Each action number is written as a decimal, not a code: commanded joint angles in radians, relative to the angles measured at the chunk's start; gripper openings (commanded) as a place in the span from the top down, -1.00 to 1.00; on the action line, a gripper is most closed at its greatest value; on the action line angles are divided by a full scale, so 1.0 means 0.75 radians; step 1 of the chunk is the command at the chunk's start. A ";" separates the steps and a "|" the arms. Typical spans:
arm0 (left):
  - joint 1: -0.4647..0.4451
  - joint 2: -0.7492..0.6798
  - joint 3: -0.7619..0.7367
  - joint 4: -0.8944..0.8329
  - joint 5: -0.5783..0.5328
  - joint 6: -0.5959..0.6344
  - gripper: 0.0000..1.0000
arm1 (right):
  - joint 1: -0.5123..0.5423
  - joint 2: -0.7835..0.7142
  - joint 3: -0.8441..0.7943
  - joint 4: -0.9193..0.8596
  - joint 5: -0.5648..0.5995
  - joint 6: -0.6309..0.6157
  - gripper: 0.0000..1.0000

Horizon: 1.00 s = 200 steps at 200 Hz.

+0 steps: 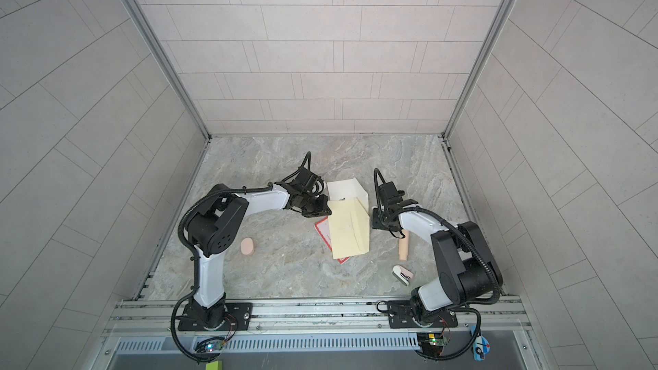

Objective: Place the letter into the envelope and seal it

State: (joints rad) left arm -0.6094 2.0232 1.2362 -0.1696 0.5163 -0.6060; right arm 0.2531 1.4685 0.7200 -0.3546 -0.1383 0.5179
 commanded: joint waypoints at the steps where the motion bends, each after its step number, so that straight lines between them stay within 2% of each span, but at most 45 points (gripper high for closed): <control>1: -0.003 0.004 -0.011 -0.060 -0.028 0.010 1.00 | 0.003 -0.078 0.007 -0.012 -0.019 0.024 0.03; 56: -0.007 0.018 0.007 -0.071 -0.024 0.010 1.00 | 0.004 -0.138 0.062 -0.071 -0.054 -0.028 0.07; 92: -0.005 0.023 0.013 -0.072 -0.025 0.009 1.00 | 0.008 -0.086 0.087 -0.059 -0.143 -0.058 0.60; 110: -0.006 0.023 0.015 -0.072 -0.028 0.006 1.00 | 0.024 -0.063 0.093 -0.045 -0.191 -0.073 0.73; 168: -0.013 0.033 0.019 -0.068 -0.026 0.004 1.00 | 0.127 -0.019 0.137 -0.055 -0.271 -0.086 0.80; 200: -0.018 0.035 0.023 -0.068 -0.029 0.002 1.00 | 0.170 0.086 0.187 -0.061 -0.359 -0.077 0.87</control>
State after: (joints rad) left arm -0.6132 2.0235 1.2404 -0.1764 0.5194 -0.6102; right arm 0.3611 1.4765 0.8284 -0.3817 -0.3504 0.4675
